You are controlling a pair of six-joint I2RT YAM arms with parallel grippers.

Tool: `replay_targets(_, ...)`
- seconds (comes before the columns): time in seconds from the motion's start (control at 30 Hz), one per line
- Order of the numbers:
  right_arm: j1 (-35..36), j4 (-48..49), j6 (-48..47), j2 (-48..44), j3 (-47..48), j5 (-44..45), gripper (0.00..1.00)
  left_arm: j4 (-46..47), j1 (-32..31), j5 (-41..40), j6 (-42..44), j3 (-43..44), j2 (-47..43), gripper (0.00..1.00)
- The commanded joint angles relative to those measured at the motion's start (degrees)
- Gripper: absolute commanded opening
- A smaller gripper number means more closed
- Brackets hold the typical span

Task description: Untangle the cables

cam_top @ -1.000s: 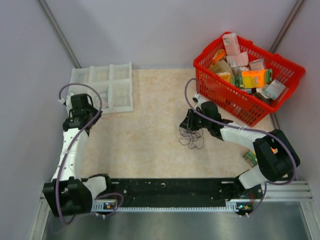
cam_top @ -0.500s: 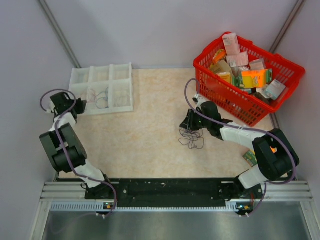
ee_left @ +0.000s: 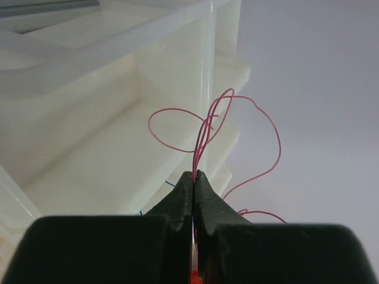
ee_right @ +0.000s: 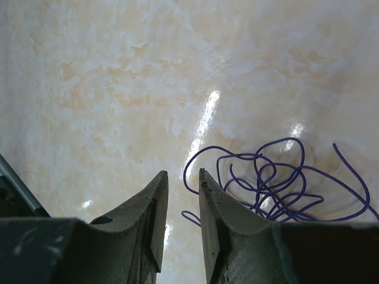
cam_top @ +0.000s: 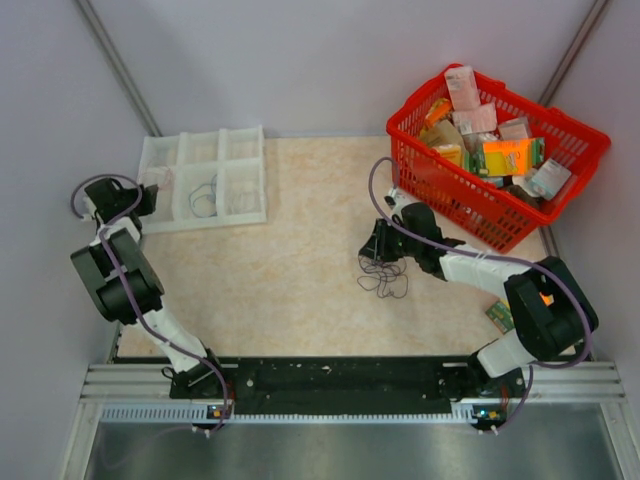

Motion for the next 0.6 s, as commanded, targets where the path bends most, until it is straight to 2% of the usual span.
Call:
replay_targets(0.0, -0.41, 2.85, 0.12, 0.51, 0.39, -0.70, 0.27, -2.74, 1.72, -1.59, -3.46, 0.77, 1.91, 0.00)
replay_targets(0.13, -0.49, 2.93, 0.03, 0.51, 0.30, -0.79, 0.27, -9.52, 1.72, -6.26, -3.72, 0.95, 1.29, 0.02)
replay_targets(0.17, -0.41, 3.02, 0.12, 0.68, 0.30, -0.79, 0.27, -10.49, 1.90, -6.70, -4.16, 0.95, 1.38, 0.07)
replay_targets(0.23, -0.41, 3.11, 0.12, 0.77, 0.30, -0.96, 0.27, -11.03, 1.81, -8.54, -3.73, 0.78, 0.94, 0.30)
replay_targets(0.27, -0.41, 3.11, 0.12, 0.86, 0.30, -1.05, 0.27, -11.03, 1.81, -9.51, -3.20, 0.60, 0.24, 0.39)
replay_targets(0.33, -0.49, 3.11, 0.21, 0.86, 0.30, -1.05, 0.27, -12.35, 1.72, -12.40, -1.97, -0.27, -1.69, 0.47)
replay_targets(0.57, -0.32, 3.81, 0.47, 1.30, 0.30, -2.02, 0.26, -5.48, 0.93, -16.20, 5.50, -3.62, -8.64, 0.58)
